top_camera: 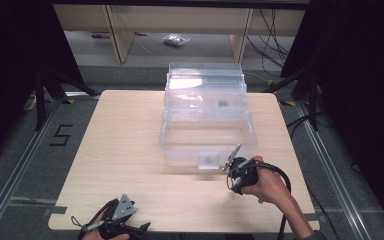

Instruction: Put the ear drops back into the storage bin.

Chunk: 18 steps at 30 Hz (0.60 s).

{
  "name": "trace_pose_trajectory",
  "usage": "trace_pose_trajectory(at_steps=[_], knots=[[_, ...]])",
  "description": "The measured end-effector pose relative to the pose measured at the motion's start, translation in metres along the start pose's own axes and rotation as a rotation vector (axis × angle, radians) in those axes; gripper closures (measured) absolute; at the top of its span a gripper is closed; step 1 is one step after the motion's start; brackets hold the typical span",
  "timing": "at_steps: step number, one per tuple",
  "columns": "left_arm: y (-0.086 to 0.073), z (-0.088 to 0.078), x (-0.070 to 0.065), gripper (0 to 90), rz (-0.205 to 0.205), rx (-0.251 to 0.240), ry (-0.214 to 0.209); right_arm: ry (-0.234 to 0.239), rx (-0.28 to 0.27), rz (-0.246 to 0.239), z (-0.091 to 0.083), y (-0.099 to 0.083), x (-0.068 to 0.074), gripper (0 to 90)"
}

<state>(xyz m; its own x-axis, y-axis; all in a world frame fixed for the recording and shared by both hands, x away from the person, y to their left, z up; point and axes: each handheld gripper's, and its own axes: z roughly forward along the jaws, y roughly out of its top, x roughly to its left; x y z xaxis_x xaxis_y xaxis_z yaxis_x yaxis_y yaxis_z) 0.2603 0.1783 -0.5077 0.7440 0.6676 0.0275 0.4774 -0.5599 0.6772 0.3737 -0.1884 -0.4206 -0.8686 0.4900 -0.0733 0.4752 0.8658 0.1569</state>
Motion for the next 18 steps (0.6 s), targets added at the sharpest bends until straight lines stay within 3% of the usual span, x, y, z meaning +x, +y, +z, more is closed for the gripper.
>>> trace_pose_trajectory(at_steps=[3,7,8,18], knots=[[0.000,0.000,0.000,15.2,0.000,0.001,0.001,-0.001,-0.022,-0.012,-0.007,0.000,-0.002,60.2],[0.000,0.000,0.000,15.2,-0.004,-0.002,-0.003,0.013,-0.037,0.007,-0.019,0.000,-0.005,60.2],[0.000,-0.001,0.001,15.2,0.019,0.017,-0.005,0.011,-0.032,-0.007,-0.022,0.000,-0.007,60.2],[0.000,0.000,0.000,15.1,0.006,0.008,0.000,0.013,-0.028,0.021,-0.041,0.000,-0.017,60.2]])
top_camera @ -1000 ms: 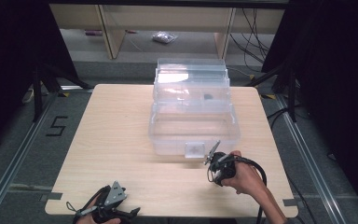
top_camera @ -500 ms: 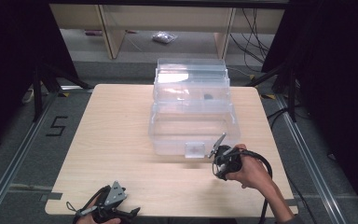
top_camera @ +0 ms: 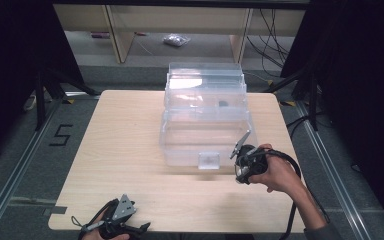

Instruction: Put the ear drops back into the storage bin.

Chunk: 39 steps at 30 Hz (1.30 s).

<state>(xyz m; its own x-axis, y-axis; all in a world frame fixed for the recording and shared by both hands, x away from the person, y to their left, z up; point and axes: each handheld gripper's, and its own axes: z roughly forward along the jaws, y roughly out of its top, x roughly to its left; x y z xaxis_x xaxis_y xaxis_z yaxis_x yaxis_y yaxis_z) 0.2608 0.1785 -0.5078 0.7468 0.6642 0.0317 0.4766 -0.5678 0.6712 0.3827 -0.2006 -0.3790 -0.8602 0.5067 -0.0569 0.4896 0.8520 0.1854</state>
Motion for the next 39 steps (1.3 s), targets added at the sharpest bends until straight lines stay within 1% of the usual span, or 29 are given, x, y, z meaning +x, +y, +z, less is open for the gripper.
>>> trace_pose_trajectory(at_steps=[2,4,6,7,10,12,13,14,15,16,17,18,19,20,21,22,23,24,25,26,28,29,30,31,32,34,35,36,39], knots=[[0.000,0.000,0.000,15.1,-0.001,-0.001,0.001,-0.007,-0.004,-0.007,-0.001,0.001,-0.001,60.2],[0.000,0.000,0.000,15.1,0.003,0.002,-0.001,-0.002,-0.029,-0.017,-0.007,0.001,-0.004,60.2],[0.000,0.000,0.000,15.1,0.004,0.002,-0.002,-0.001,-0.030,-0.011,-0.009,0.002,-0.005,60.2],[0.000,0.000,0.000,15.1,-0.008,0.003,-0.004,0.002,-0.041,-0.021,-0.013,0.003,-0.008,60.2],[0.000,0.000,0.000,15.1,0.001,0.002,-0.002,0.001,-0.026,-0.021,-0.018,0.006,-0.010,60.2],[0.000,0.000,0.000,15.1,-0.007,0.002,-0.004,0.006,-0.027,-0.019,-0.020,0.007,-0.011,60.2],[0.000,0.000,0.000,15.1,-0.005,-0.003,0.000,0.006,-0.022,-0.001,-0.022,0.008,-0.011,60.2],[0.000,0.000,0.000,15.1,-0.002,-0.001,-0.001,0.012,-0.021,-0.014,-0.024,0.009,-0.012,60.2],[0.000,0.000,0.000,15.1,-0.007,-0.005,-0.004,0.007,-0.021,-0.008,-0.025,0.010,-0.013,60.2],[0.000,0.000,0.000,15.2,-0.004,-0.002,-0.003,0.020,-0.017,-0.009,-0.027,0.012,-0.014,60.2],[0.000,0.000,0.000,15.2,-0.024,0.000,-0.016,0.020,-0.017,-0.009,-0.027,0.012,-0.014,60.2],[0.000,-0.001,0.000,15.2,-0.013,0.006,-0.013,0.026,-0.010,-0.029,-0.028,0.014,-0.016,60.2],[0.000,-0.001,0.001,15.1,0.006,0.003,-0.010,0.023,-0.011,-0.018,-0.030,0.014,-0.016,60.2],[0.000,-0.001,0.001,15.1,0.005,0.005,-0.010,0.024,-0.019,-0.005,-0.032,0.016,-0.017,60.2],[0.000,-0.001,0.000,15.1,-0.009,0.011,-0.011,0.023,-0.023,-0.023,-0.033,0.017,-0.019,60.2],[0.000,-0.001,0.000,15.1,-0.009,0.011,-0.011,0.023,-0.023,-0.023,-0.033,0.017,-0.019,60.2],[0.000,0.001,-0.001,15.1,-0.026,-0.010,-0.006,0.018,-0.020,-0.005,-0.037,0.018,-0.021,60.2],[0.000,0.001,-0.001,15.1,-0.026,-0.010,-0.006,0.017,-0.018,-0.010,-0.038,0.019,-0.022,60.2],[0.000,-0.001,0.001,15.1,0.008,0.012,-0.009,0.017,-0.018,-0.010,-0.038,0.019,-0.022,60.2],[0.000,0.000,0.000,15.1,-0.018,-0.001,-0.011,0.021,-0.015,-0.032,-0.039,0.020,-0.025,60.2],[0.000,0.000,0.000,15.1,-0.016,-0.003,-0.006,0.023,-0.007,-0.020,-0.042,0.022,-0.029,60.2],[0.000,0.000,-0.001,15.1,-0.022,-0.008,-0.005,0.008,-0.030,-0.010,-0.043,0.023,-0.032,60.2],[0.000,-0.001,0.001,15.1,0.011,0.009,-0.008,0.007,-0.021,0.011,-0.043,0.023,-0.033,60.2],[0.000,-0.001,0.001,15.1,0.011,0.009,-0.008,0.007,-0.021,0.011,-0.043,0.023,-0.033,60.2],[0.000,0.000,0.000,15.1,-0.014,0.000,-0.012,0.009,-0.019,0.008,-0.044,0.024,-0.036,60.2],[0.000,0.000,0.000,15.1,-0.014,-0.002,-0.005,0.002,-0.019,0.015,-0.044,0.026,-0.040,60.2],[0.000,-0.001,0.001,15.1,-0.007,0.014,-0.017,0.006,-0.013,0.033,-0.045,0.028,-0.044,60.2],[0.000,0.000,0.000,15.1,-0.015,-0.001,-0.011,0.006,-0.015,0.036,-0.045,0.029,-0.045,60.2],[0.000,0.001,-0.001,15.1,-0.023,-0.009,-0.004,0.001,-0.019,0.028,-0.048,0.032,-0.053,60.2]])
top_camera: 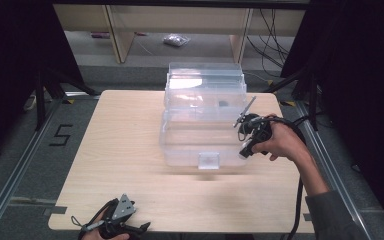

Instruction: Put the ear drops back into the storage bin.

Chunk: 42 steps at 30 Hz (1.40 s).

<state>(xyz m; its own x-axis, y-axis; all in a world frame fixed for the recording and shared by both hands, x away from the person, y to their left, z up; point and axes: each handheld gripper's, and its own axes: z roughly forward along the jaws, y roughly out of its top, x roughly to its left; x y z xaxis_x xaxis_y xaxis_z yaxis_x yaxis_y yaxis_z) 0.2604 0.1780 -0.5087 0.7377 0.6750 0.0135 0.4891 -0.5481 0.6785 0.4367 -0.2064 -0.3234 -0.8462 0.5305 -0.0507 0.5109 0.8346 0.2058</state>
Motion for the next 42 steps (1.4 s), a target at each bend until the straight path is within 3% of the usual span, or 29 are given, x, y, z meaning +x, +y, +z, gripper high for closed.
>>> trace_pose_trajectory(at_steps=[2,3,4,7,8,9,11,13,22,24,26,31,37,38,40,42], knots=[[0.001,-0.002,0.001,15.1,0.019,0.027,-0.011,-0.005,0.008,-0.004,-0.001,0.003,-0.005,60.2],[0.000,-0.001,0.001,15.1,0.010,0.012,-0.007,-0.005,0.008,-0.004,-0.001,0.003,-0.005,60.2],[0.000,0.000,0.000,15.1,-0.001,0.000,0.001,-0.010,0.012,0.026,-0.001,0.004,-0.007,60.2],[0.000,0.000,0.000,15.1,-0.003,-0.001,-0.003,-0.014,0.014,0.037,-0.001,0.007,-0.015,60.2],[0.000,-0.001,0.001,15.1,0.014,0.012,-0.005,-0.018,0.017,0.036,-0.001,0.008,-0.018,60.2],[0.000,0.000,0.000,15.1,-0.001,-0.001,-0.001,-0.017,0.016,0.050,0.000,0.009,-0.021,60.2],[0.000,-0.001,0.001,15.1,0.016,0.001,-0.001,-0.019,0.013,0.062,0.002,0.011,-0.026,60.2],[0.000,0.000,0.000,15.1,-0.001,0.000,-0.003,-0.016,0.014,0.073,0.005,0.013,-0.030,60.2],[0.000,-0.001,0.000,15.1,0.016,0.000,-0.002,-0.022,0.039,0.128,0.023,0.020,-0.047,60.2],[0.001,-0.001,0.000,15.1,0.013,-0.001,-0.002,-0.029,0.045,0.110,0.024,0.021,-0.050,60.2],[0.000,-0.001,0.000,15.1,0.017,0.001,-0.001,-0.025,0.053,0.132,0.030,0.023,-0.054,60.2],[0.001,-0.001,0.000,15.1,0.017,-0.001,-0.002,-0.035,0.066,0.136,0.037,0.025,-0.060,60.2],[0.001,-0.001,0.000,15.1,0.015,-0.004,-0.001,-0.025,0.103,0.182,0.048,0.030,-0.063,60.2],[0.001,-0.001,0.000,15.1,0.015,-0.001,-0.002,-0.017,0.119,0.215,0.052,0.031,-0.063,60.2],[0.001,-0.001,0.000,15.1,0.015,-0.004,-0.002,-0.009,0.114,0.212,0.057,0.031,-0.066,60.2],[0.001,-0.001,0.000,15.1,0.016,-0.004,-0.002,-0.041,0.130,0.193,0.060,0.029,-0.070,60.2]])
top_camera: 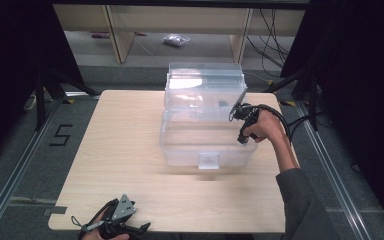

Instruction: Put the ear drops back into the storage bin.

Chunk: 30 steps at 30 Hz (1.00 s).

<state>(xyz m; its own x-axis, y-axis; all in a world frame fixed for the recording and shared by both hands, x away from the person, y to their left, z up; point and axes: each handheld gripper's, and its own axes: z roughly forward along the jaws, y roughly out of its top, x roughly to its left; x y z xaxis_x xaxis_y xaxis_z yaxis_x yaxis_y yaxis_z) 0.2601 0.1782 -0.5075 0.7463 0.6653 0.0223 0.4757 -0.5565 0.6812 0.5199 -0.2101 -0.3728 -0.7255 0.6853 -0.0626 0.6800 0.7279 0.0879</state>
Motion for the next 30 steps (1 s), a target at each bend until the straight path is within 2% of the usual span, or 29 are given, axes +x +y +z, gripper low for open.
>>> trace_pose_trajectory(at_steps=[1,2,3,5,6,7,8,9,12,13,15,16,17,18,20,24,25,27,30], knots=[[0.000,0.000,0.000,15.1,-0.001,0.001,-0.001,0.002,-0.001,0.007,0.001,0.001,0.000,60.2],[0.000,0.000,0.000,15.1,-0.001,0.000,0.000,-0.006,-0.007,-0.012,0.002,0.001,-0.002,60.2],[0.000,0.000,0.000,15.1,0.001,0.000,0.001,0.004,0.007,0.011,0.002,0.002,-0.001,60.2],[0.000,0.000,0.000,15.1,0.000,0.000,0.000,0.003,0.002,0.014,0.004,0.003,-0.001,60.2],[0.000,0.000,0.000,15.2,0.000,0.000,-0.001,0.005,0.021,0.040,0.003,0.004,0.001,60.2],[0.000,0.000,0.000,15.1,0.000,0.000,-0.001,0.005,0.021,0.040,0.003,0.004,0.001,60.2],[0.000,0.000,0.000,15.1,0.000,0.000,0.000,0.004,0.001,-0.005,0.007,0.005,-0.002,60.2],[0.000,0.000,0.000,15.1,0.004,0.001,0.000,0.010,0.016,0.029,0.007,0.006,-0.001,60.2],[0.000,-0.001,0.000,15.1,0.002,0.000,-0.001,0.024,0.004,0.036,0.010,0.006,-0.003,60.2],[0.000,-0.001,0.000,15.1,0.000,0.000,0.000,0.028,0.002,0.059,0.011,0.007,-0.002,60.2],[0.000,0.000,0.000,15.1,0.001,0.000,-0.001,0.042,-0.012,0.047,0.016,0.005,-0.006,60.2],[0.000,0.000,0.000,15.1,0.000,-0.001,-0.001,0.055,-0.006,0.083,0.019,0.005,-0.005,60.2],[0.000,0.000,0.000,15.1,0.000,0.000,-0.001,0.057,-0.010,0.060,0.020,0.004,-0.007,60.2],[0.000,0.000,0.000,15.1,0.000,0.000,-0.001,0.057,-0.010,0.060,0.020,0.004,-0.007,60.2],[0.000,0.000,0.000,15.1,0.002,0.000,0.000,0.056,-0.002,0.092,0.022,0.004,-0.005,60.2],[0.000,0.000,0.000,15.1,0.001,0.001,0.000,0.043,-0.005,0.059,0.026,0.005,-0.009,60.2],[0.000,0.000,-0.001,15.1,0.001,0.002,0.000,0.042,0.010,0.082,0.026,0.006,-0.007,60.2],[0.000,0.000,-0.001,15.1,-0.006,0.002,-0.002,0.046,0.002,0.058,0.031,0.008,-0.009,60.2],[0.000,0.000,-0.001,15.1,-0.008,0.000,-0.002,0.048,0.003,0.066,0.037,0.009,-0.008,60.2]])
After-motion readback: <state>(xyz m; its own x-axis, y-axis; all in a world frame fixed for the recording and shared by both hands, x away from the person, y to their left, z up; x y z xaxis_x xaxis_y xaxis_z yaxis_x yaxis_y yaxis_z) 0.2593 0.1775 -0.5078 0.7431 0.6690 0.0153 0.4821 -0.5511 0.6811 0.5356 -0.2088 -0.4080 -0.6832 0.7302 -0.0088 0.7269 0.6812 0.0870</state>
